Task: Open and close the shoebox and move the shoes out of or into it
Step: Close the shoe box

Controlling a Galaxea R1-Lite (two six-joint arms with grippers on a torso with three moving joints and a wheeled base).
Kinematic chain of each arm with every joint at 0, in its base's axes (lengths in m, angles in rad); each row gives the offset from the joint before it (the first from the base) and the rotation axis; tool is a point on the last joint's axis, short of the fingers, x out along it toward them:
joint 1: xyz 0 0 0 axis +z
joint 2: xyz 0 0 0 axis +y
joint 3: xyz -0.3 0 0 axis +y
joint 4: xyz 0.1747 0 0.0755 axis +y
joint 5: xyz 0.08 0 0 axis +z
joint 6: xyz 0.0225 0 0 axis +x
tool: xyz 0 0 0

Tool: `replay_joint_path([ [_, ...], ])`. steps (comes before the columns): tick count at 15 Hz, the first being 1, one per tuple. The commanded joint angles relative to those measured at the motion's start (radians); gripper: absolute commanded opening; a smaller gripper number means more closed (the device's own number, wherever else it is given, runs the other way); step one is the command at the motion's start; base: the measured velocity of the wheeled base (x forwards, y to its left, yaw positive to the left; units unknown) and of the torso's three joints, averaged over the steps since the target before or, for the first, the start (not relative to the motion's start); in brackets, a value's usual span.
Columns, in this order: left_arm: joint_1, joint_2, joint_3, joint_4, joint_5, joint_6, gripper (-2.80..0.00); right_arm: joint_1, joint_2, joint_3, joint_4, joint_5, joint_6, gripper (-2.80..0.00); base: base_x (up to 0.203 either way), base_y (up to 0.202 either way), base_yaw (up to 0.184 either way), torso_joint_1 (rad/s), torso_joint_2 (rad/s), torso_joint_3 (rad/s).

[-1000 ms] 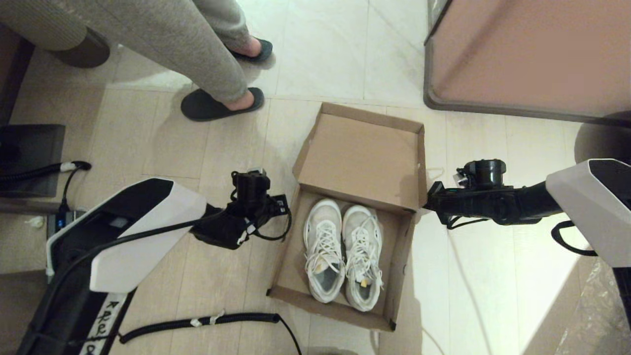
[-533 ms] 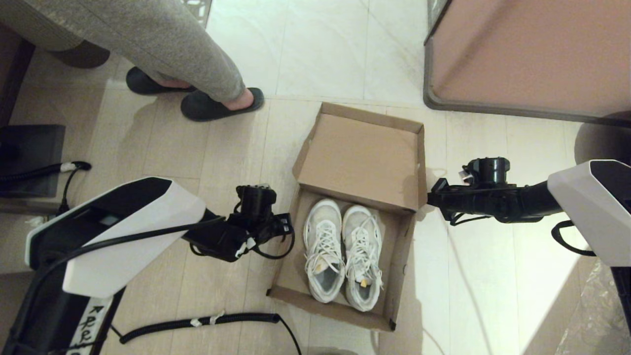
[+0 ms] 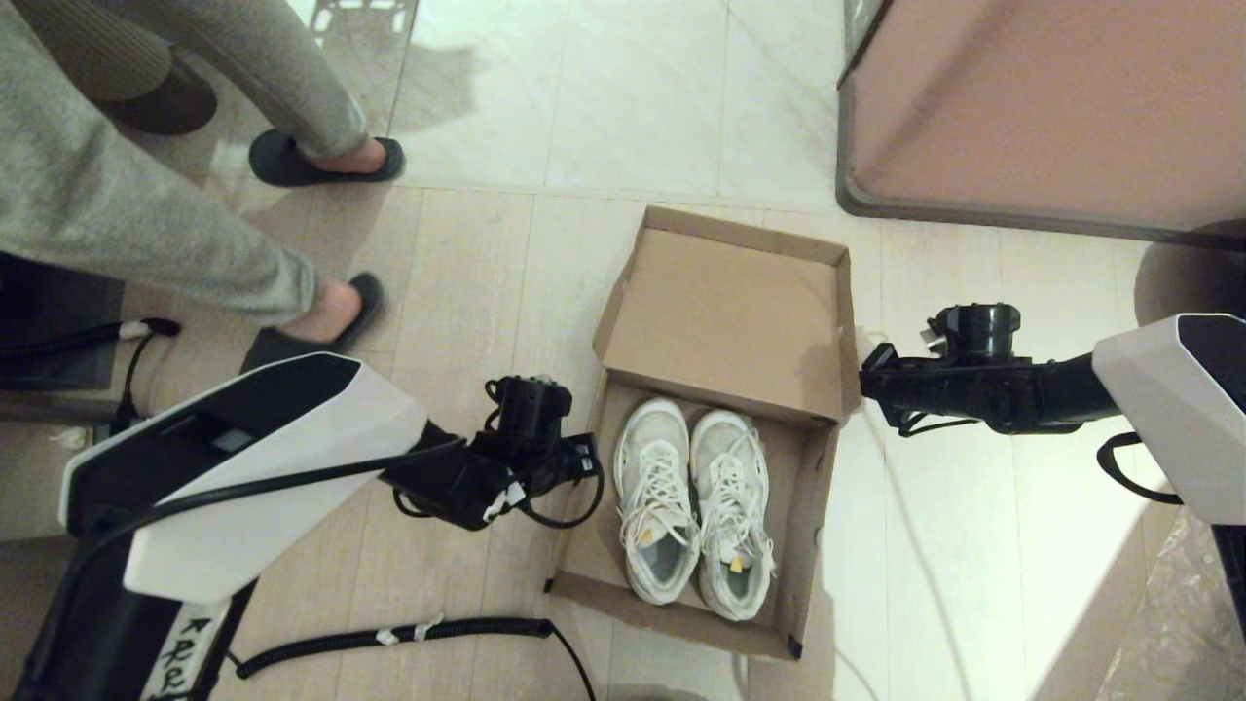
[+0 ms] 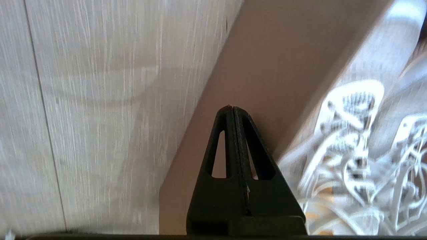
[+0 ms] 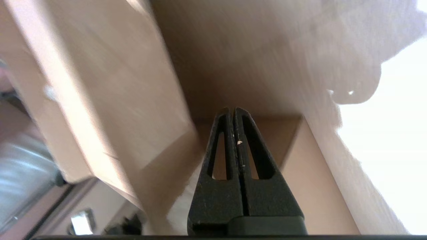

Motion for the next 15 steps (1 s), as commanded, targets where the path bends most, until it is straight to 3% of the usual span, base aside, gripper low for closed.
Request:
replay_joint_path([
  [1,-0.013,-0.013,0.031,-0.003,0.005,-0.006,-2.8,-0.012,0.033,-0.086,0.0,0.004,0.043,-2.8,0.0,0.0,0.0,0.0,0.0,0.0],
  [5,-0.03,-0.027,0.051,-0.003,0.036,-0.007,-2.8,-0.029,0.157,-0.29,0.005,0.005,0.233,-2.8,0.0,0.0,0.0,0.0,0.0,0.0],
  [9,-0.033,-0.022,0.052,-0.004,0.037,-0.007,-2.8,-0.031,0.199,-0.293,-0.009,0.008,0.356,-2.8,0.0,0.0,0.0,0.0,0.0,0.0],
  [12,-0.036,-0.021,0.051,-0.004,0.037,-0.007,-2.8,-0.029,0.201,-0.293,-0.132,0.02,0.556,-2.8,0.0,0.0,0.0,0.0,0.0,0.0],
  [15,-0.037,-0.021,0.052,-0.004,0.037,-0.007,-2.8,-0.03,0.198,-0.293,-0.192,0.075,0.69,-2.8,0.0,0.0,0.0,0.0,0.0,0.0],
])
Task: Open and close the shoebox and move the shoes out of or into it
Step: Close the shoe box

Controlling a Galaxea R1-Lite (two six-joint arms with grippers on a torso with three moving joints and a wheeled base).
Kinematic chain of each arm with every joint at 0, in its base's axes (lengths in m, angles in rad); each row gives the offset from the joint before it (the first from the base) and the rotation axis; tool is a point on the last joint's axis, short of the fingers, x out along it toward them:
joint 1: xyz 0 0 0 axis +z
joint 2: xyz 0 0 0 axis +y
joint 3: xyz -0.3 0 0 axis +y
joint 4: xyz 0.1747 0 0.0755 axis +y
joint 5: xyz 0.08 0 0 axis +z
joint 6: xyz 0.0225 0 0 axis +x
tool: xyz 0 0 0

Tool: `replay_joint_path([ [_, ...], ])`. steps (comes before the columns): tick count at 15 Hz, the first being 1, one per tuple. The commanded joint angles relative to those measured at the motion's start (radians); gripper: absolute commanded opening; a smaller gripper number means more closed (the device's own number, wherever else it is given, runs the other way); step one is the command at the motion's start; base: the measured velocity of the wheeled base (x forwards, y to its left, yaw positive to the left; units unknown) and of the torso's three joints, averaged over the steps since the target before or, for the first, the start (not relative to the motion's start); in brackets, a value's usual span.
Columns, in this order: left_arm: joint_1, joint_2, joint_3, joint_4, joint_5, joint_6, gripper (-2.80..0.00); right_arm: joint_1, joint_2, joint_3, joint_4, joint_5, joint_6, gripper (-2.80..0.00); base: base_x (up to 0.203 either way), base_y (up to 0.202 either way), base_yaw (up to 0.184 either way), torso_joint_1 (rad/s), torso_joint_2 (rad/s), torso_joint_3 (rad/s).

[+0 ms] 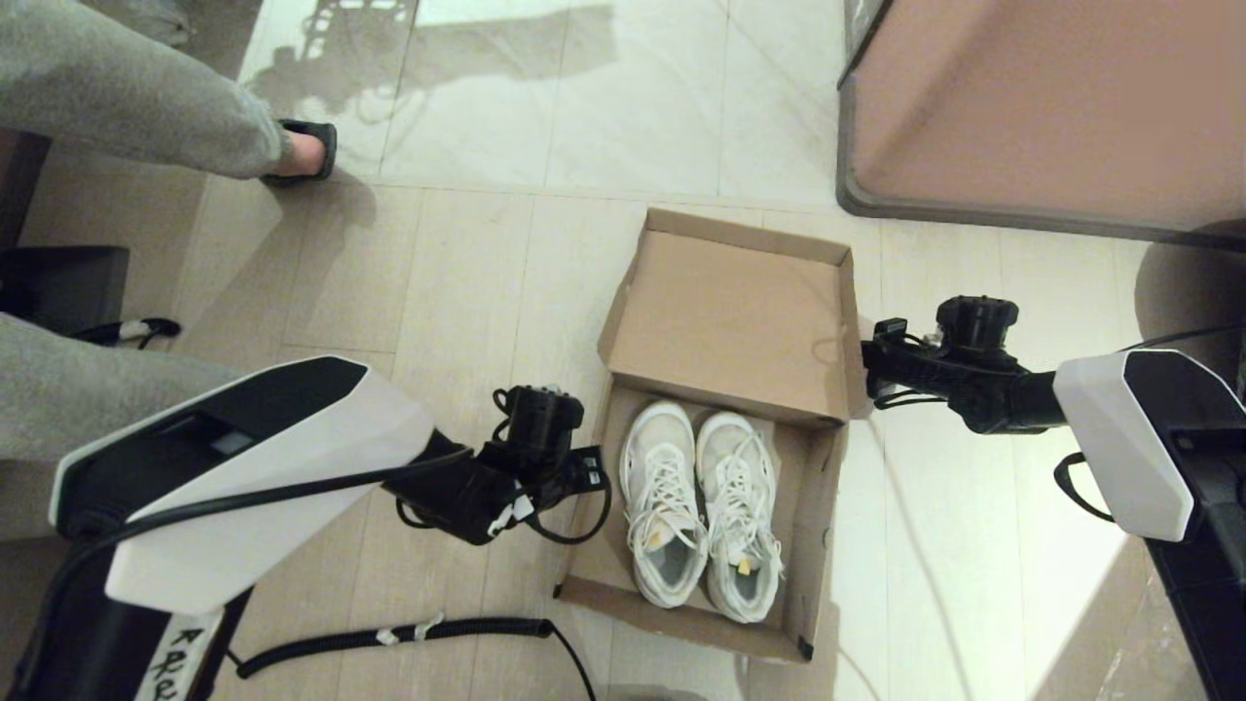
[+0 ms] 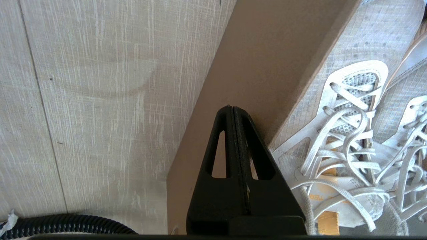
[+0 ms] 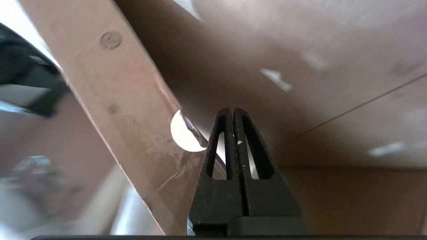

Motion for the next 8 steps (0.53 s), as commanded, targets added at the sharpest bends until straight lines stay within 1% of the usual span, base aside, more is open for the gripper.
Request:
replay_joint_path([
  [1,0.0,0.003,-0.002,-0.005,0.001,-0.002,-2.8,-0.001,0.001,0.0,-0.042,0.021,0.114,-2.8,0.0,0.0,0.0,0.0,0.0,0.0],
  [2,0.0,0.004,-0.004,-0.005,0.001,-0.002,-2.8,-0.004,0.001,0.0,-0.082,0.033,0.193,-2.8,0.0,0.0,0.0,0.0,0.0,0.0],
  [3,0.0,0.007,-0.005,-0.005,0.001,-0.002,-2.8,-0.015,0.002,0.0,-0.131,0.068,0.277,-2.8,0.0,0.0,0.0,0.0,0.0,0.0],
  [6,0.0,0.01,-0.005,-0.005,0.001,-0.002,-2.8,-0.061,0.017,0.001,-0.322,0.239,0.541,-2.8,0.0,0.0,0.0,0.0,0.0,0.0],
  [7,0.0,0.012,-0.007,-0.006,0.001,-0.002,-2.8,-0.075,0.023,0.0,-0.37,0.292,0.611,-2.8,0.0,0.0,0.0,0.0,0.0,0.0],
  [8,0.0,0.012,-0.007,-0.006,0.001,-0.002,-2.8,-0.082,0.026,0.0,-0.395,0.336,0.644,-2.8,0.0,0.0,0.0,0.0,0.0,0.0],
])
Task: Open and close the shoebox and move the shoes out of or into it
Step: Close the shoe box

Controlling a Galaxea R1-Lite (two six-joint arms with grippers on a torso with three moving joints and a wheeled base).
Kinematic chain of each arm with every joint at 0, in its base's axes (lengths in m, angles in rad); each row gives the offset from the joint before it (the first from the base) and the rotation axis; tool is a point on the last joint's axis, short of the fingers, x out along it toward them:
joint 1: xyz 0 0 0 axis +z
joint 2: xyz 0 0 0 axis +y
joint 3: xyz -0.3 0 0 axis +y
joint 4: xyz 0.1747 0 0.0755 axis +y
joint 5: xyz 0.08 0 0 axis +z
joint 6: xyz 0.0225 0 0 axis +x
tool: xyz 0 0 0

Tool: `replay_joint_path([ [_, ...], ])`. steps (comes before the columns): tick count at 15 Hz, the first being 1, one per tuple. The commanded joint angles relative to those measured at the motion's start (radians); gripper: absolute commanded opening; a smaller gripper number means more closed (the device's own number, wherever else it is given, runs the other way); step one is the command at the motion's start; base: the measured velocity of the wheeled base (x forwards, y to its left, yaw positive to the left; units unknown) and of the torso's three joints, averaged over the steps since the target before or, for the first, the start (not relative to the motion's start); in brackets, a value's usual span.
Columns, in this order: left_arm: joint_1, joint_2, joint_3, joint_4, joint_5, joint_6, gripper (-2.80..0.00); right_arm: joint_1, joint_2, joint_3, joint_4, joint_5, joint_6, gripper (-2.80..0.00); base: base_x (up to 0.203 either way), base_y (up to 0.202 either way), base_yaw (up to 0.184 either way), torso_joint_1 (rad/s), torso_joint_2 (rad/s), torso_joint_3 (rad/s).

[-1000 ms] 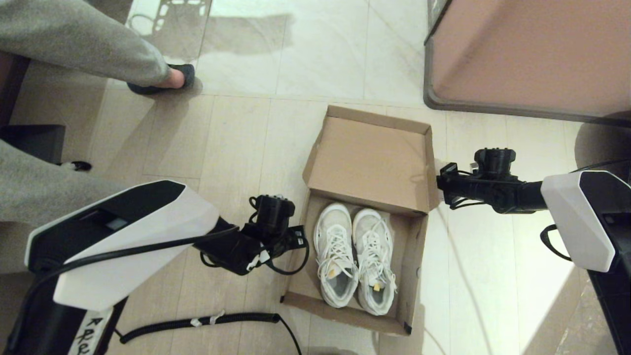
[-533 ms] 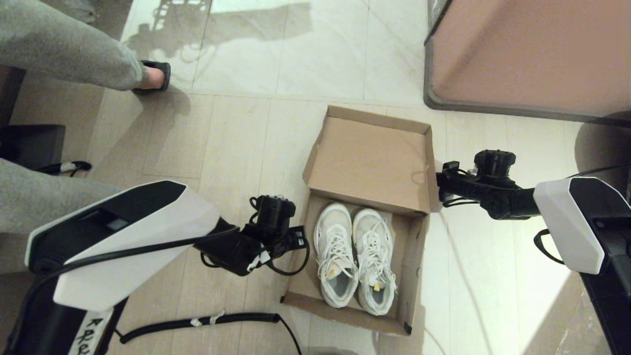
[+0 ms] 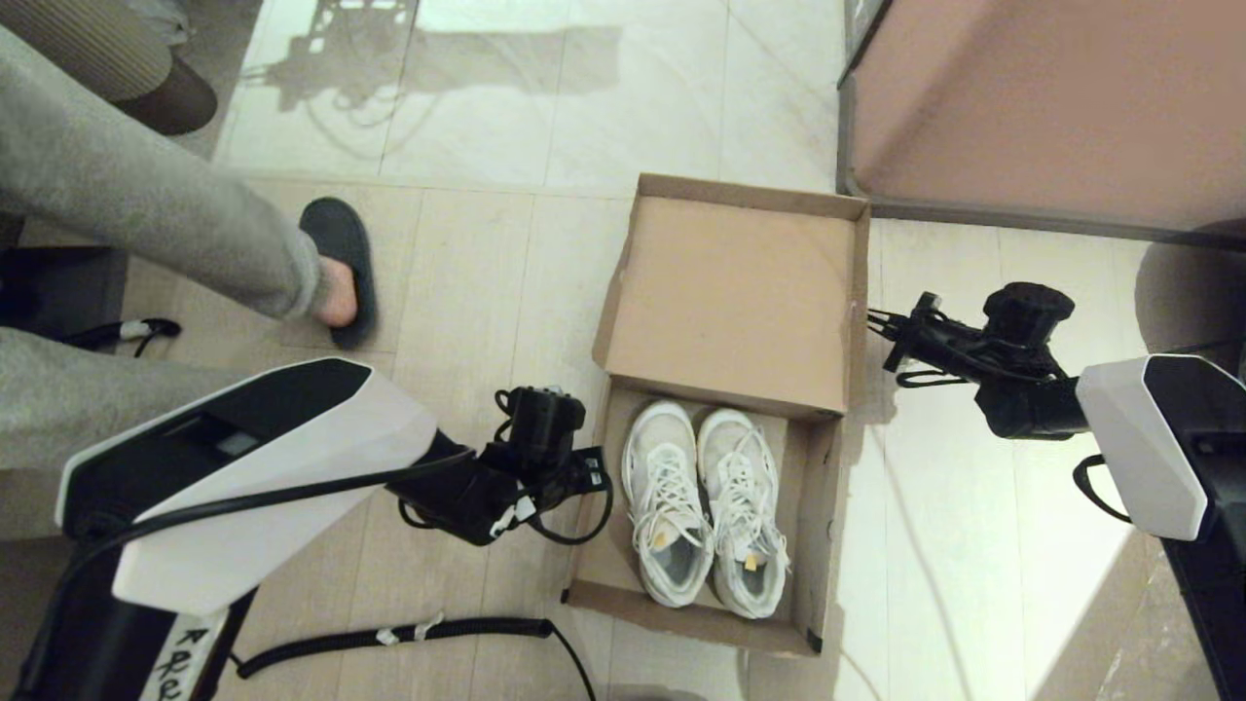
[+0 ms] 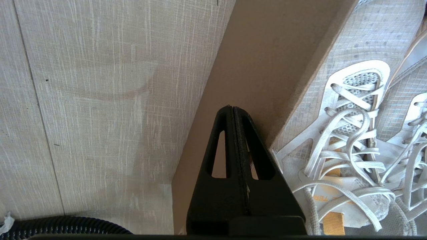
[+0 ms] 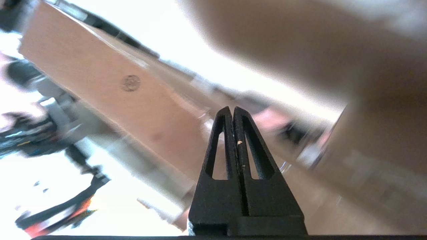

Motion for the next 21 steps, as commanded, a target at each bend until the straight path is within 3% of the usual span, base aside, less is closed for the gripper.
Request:
replay_joint_path([
  [1,0.0,0.006,0.001,-0.003,0.002,-0.002,-2.8,-0.017,0.01,-0.001,-0.047,0.093,0.089,-2.8,0.0,0.0,0.0,0.0,0.0,0.0],
  [3,0.0,0.008,0.001,-0.003,0.003,-0.002,-2.8,-0.014,0.006,-0.001,-0.049,0.135,0.097,-2.8,0.0,0.0,0.0,0.0,0.0,0.0],
  [11,0.002,0.011,0.003,-0.004,0.003,-0.002,-2.8,0.001,0.008,-0.001,-0.029,0.124,0.069,-2.8,0.0,0.0,0.0,0.0,0.0,0.0],
  [13,0.001,0.011,0.001,-0.005,0.003,-0.002,-2.8,0.002,0.005,-0.004,-0.032,0.154,0.072,-2.8,0.0,0.0,0.0,0.0,0.0,0.0],
  [17,0.0,0.017,0.001,-0.007,0.003,-0.002,-2.8,0.001,0.001,-0.004,-0.035,0.288,0.077,-2.8,0.0,0.0,0.0,0.0,0.0,0.0],
  [21,0.0,0.016,0.0,-0.006,0.003,-0.002,-2.8,0.031,-0.016,-0.004,-0.117,0.31,0.077,-2.8,0.0,0.0,0.0,0.0,0.0,0.0],
])
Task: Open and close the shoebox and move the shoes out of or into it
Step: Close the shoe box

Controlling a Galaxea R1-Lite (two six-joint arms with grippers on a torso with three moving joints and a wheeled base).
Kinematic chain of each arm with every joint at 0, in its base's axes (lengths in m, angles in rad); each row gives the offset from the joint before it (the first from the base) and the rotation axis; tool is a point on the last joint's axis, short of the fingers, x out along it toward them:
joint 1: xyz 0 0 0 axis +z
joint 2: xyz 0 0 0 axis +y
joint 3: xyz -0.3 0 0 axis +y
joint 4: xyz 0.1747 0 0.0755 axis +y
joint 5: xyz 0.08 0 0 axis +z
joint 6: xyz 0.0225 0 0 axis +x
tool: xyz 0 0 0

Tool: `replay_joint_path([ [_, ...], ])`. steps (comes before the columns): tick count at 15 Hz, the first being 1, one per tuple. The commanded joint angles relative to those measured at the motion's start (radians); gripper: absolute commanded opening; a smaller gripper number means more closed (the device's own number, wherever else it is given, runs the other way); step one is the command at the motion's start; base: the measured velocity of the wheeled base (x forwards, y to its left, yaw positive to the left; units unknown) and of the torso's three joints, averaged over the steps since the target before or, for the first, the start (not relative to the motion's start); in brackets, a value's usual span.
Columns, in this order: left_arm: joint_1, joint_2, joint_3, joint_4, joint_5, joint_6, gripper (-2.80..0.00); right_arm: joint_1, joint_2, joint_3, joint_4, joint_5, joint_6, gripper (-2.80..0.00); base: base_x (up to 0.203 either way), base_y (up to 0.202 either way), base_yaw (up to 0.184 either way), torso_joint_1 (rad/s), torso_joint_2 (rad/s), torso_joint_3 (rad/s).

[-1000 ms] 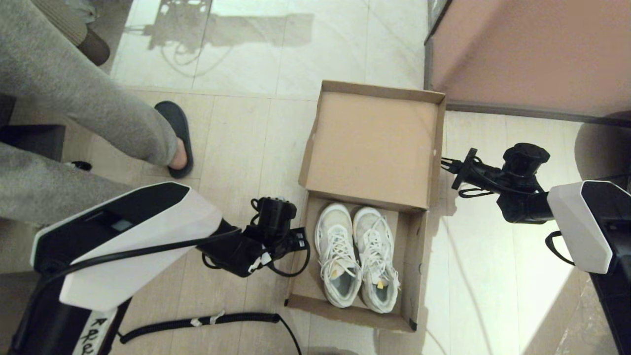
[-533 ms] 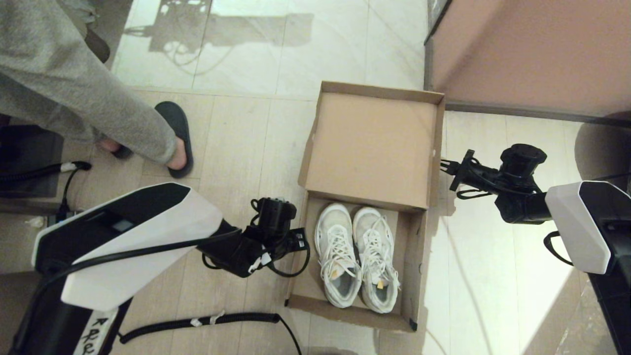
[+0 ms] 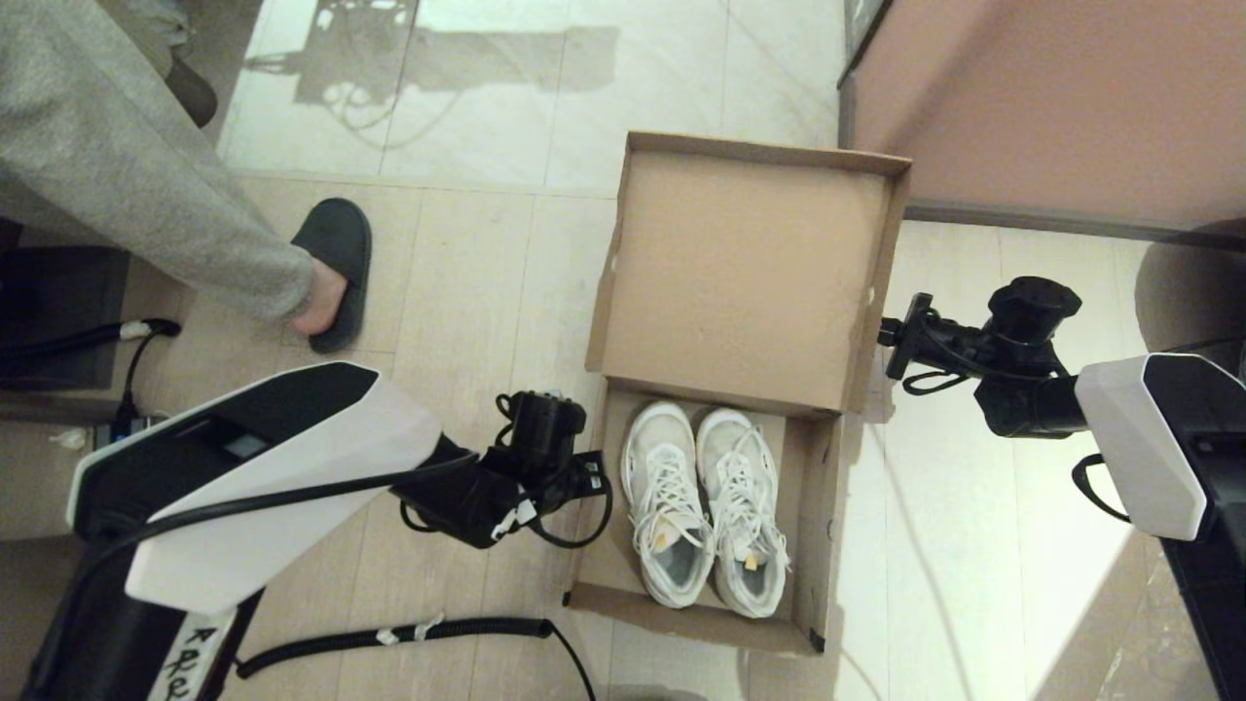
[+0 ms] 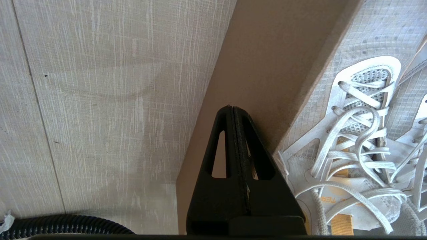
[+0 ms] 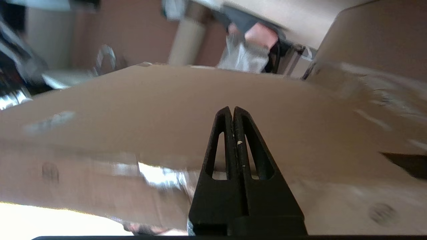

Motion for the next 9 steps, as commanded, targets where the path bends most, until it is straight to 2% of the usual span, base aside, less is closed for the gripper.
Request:
replay_joint_path([
  [1,0.0,0.0,0.001,-0.002,0.001,-0.002,-2.8,0.018,-0.016,0.0,-0.056,0.009,0.013,-2.8,0.0,0.0,0.0,0.0,0.0,0.0],
  [4,0.0,-0.001,0.0,-0.004,0.001,-0.002,-2.8,0.02,-0.038,-0.005,-0.116,0.01,0.013,-2.8,0.0,0.0,0.0,0.0,0.0,0.0],
  [9,-0.009,0.002,0.0,-0.004,0.003,-0.002,-2.8,0.017,-0.079,-0.011,-0.121,0.021,0.016,-2.8,0.0,0.0,0.0,0.0,0.0,0.0],
])
